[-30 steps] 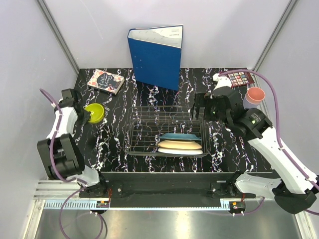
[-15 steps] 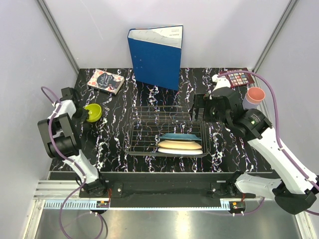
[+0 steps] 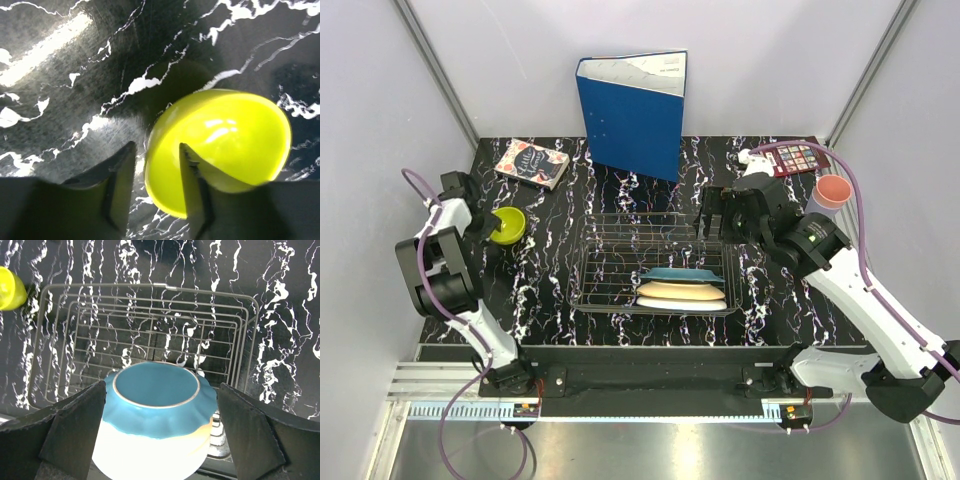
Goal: Unload the mixed dishes from the dish rack
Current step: Place the bowl at the center of the board, then pick up the plate from the dish rack.
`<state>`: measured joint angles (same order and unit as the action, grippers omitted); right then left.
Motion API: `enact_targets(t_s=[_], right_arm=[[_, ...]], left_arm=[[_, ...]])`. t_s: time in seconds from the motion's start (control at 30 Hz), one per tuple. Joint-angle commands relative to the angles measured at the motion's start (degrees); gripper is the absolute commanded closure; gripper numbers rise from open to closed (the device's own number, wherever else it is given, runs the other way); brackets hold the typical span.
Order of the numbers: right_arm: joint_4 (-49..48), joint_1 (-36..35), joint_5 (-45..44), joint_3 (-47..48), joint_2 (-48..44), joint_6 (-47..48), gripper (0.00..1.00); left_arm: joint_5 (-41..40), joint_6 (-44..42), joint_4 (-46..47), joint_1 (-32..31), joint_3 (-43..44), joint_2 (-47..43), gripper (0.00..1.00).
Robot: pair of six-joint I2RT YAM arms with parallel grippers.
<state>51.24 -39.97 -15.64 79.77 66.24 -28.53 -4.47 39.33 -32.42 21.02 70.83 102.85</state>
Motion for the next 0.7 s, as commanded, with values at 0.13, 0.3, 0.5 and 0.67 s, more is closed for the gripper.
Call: enact_targets(t_s=[0.13,0.3,0.5,0.67], right_arm=[[-3.43,-0.2,-3.88,-1.45,-0.76,-2.76,0.0],[-5.01,-0.2,-3.26,-0.49,1.0,4.52,0.0],[-11.69,-0.11,-5.72,-4.18,-2.6,9.01,0.07],[-8.09,-0.2,-6.25,-2.86,-2.6,9.46,0.0]], left_arm=[[1.22,4.79,-3.95,-0.36,-1.57,-17.38,0.1],[-3.88,1.19,-9.14,-13.43,-0.69,-29.62,0.01],[-3.0,0.05,-9.59,-35.14,-1.92,-38.24,0.01],[-9.67,-12.76,-2.59,-55.36,-2.79,-39.47,0.01]])
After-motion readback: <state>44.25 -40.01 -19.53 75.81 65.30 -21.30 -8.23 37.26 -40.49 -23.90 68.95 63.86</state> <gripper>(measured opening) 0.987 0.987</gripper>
